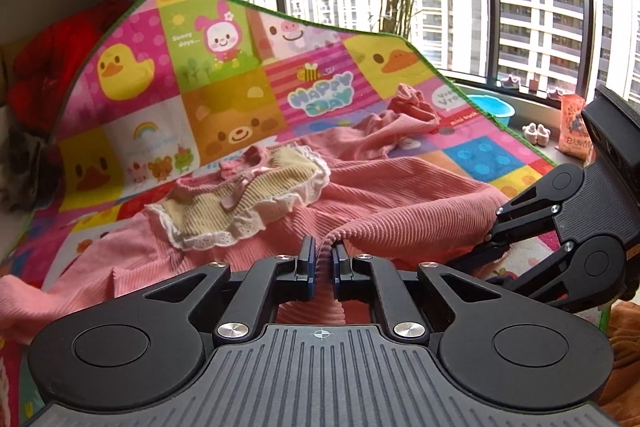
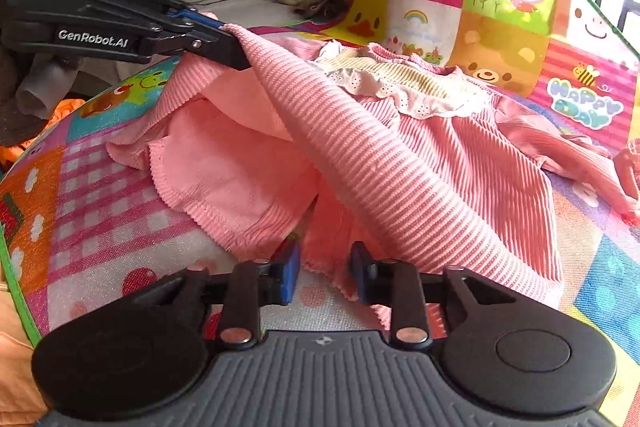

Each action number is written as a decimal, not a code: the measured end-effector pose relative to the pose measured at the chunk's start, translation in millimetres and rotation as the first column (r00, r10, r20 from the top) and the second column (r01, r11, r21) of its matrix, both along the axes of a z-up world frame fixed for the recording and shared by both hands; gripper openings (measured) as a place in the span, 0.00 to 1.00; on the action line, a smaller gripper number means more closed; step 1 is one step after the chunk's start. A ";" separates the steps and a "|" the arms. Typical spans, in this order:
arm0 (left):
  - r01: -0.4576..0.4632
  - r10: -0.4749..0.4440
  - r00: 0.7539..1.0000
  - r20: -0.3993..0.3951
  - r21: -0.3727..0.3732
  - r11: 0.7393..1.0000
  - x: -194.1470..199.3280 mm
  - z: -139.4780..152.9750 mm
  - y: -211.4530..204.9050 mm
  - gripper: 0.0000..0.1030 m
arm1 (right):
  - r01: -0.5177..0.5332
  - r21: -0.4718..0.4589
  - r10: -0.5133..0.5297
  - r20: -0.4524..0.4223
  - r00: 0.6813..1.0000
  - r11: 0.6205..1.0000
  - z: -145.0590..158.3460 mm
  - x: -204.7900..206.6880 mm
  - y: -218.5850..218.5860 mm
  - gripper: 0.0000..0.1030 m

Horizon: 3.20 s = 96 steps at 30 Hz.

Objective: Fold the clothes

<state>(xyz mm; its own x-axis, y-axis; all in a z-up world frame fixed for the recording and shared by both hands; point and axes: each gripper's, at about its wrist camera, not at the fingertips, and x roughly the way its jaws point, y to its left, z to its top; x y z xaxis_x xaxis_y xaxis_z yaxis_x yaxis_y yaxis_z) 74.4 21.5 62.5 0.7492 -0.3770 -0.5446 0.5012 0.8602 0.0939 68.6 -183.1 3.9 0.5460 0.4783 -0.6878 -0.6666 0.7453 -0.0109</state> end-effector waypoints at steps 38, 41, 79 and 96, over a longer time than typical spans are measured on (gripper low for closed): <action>-0.116 0.085 0.975 -0.206 -0.143 0.983 -68.3 -42.9 71.0 0.86 | 0.267 0.065 -0.265 -0.033 0.964 0.962 -7.1 0.5 -123.8 0.50; -0.140 0.101 0.967 -0.235 -0.156 0.978 -60.0 -48.4 72.0 0.88 | 0.283 0.072 -0.280 -0.053 0.959 0.956 -11.8 3.1 -124.2 0.29; -0.116 0.047 0.952 -0.303 -0.214 0.970 -34.2 -77.4 46.2 0.94 | -0.019 -0.176 0.059 0.220 0.974 0.984 11.7 -31.1 -52.5 0.03; -0.105 0.040 0.952 -0.303 -0.203 0.974 -41.8 -77.5 50.3 0.95 | 0.137 -0.004 -0.136 0.119 0.984 0.991 29.1 -4.6 -94.8 0.18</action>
<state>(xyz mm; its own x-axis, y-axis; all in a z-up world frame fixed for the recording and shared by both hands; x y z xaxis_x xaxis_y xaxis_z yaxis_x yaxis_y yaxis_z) 32.7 71.8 -15.0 0.5965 -0.4599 -0.6578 0.4138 0.8785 -0.2389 64.0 -278.0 33.0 0.6832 0.3856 -0.6201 -0.5523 0.8284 -0.0933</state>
